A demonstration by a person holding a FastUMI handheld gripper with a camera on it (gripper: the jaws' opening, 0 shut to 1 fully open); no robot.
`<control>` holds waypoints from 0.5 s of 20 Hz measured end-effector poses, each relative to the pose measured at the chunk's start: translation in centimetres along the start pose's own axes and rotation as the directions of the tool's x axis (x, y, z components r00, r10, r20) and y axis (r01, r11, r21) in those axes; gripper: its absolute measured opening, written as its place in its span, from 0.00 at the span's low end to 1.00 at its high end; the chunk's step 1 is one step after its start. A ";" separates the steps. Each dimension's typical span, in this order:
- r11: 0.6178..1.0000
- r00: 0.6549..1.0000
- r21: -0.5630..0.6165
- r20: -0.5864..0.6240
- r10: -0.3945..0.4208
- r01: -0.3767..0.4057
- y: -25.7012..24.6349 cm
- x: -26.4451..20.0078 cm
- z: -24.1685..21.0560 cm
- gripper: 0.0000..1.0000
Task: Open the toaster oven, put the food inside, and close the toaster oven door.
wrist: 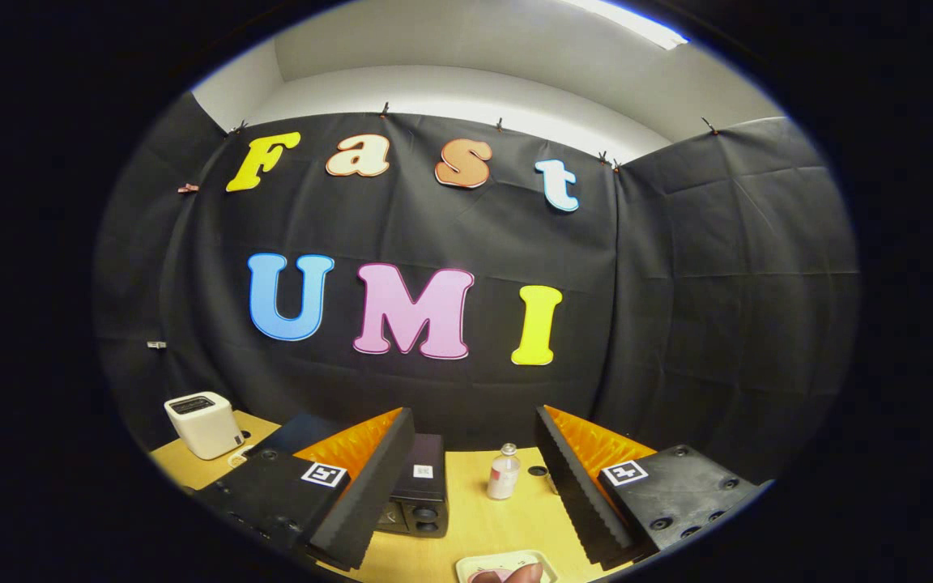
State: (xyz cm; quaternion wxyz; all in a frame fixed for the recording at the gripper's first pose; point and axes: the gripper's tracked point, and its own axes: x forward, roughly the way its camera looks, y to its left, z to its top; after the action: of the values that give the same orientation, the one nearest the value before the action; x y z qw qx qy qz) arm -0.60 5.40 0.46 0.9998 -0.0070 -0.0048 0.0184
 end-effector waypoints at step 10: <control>0.992 0.990 0.063 -0.083 0.114 -0.109 12.4 2.0 -5.0 0.98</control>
State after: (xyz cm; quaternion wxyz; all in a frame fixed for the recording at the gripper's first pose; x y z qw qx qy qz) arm 1.02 17.80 -4.73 0.9962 0.0211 0.0396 0.0741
